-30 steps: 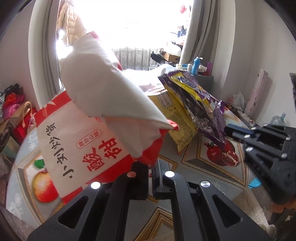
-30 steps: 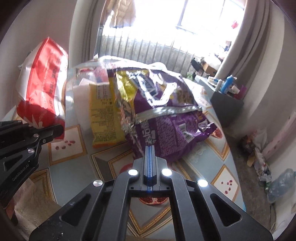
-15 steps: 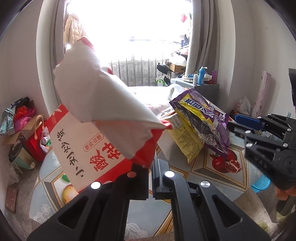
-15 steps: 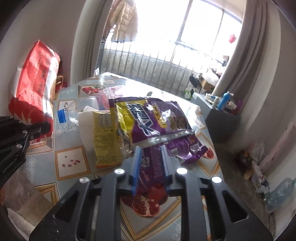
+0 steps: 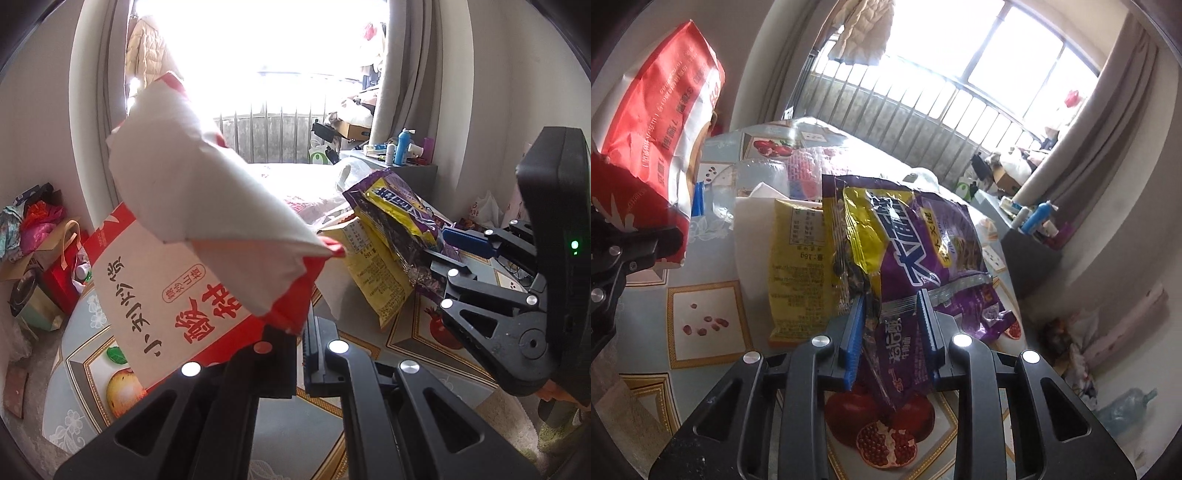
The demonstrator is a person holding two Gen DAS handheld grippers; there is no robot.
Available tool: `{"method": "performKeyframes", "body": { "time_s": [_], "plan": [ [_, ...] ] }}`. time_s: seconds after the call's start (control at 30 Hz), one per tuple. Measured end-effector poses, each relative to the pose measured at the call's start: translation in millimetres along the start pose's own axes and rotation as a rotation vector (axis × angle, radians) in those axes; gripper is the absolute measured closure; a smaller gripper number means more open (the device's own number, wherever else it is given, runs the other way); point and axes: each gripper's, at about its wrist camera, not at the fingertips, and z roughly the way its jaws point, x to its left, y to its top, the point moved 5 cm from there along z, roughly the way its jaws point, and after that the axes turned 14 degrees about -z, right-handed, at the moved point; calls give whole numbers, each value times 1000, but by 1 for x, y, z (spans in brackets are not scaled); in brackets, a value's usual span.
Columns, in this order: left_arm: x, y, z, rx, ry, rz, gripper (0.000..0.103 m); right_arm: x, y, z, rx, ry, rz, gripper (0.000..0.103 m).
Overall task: Collect trash
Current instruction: 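Lift the purple snack bag with the right tool while the left tool holds the red-white bag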
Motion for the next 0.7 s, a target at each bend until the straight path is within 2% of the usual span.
{"method": "performKeyframes", "body": {
  "time_s": [0.1,0.17,0.23,0.5,0.7],
  "plan": [
    [1,1,1,0,0,0,101,1,-3,7,29,5,13,81],
    [2,1,2,1,1,1,101,-1,-4,7,38,7,23,98],
    [2,2,2,-1,3,3,101,-1,-6,8,46,8,33,102],
    [-10,7,-12,-56,4,44,101,-20,-5,-17,-14,-37,85,103],
    [-35,24,-34,-123,-56,113,101,-59,-16,-45,-51,-112,165,103]
  ]
}}
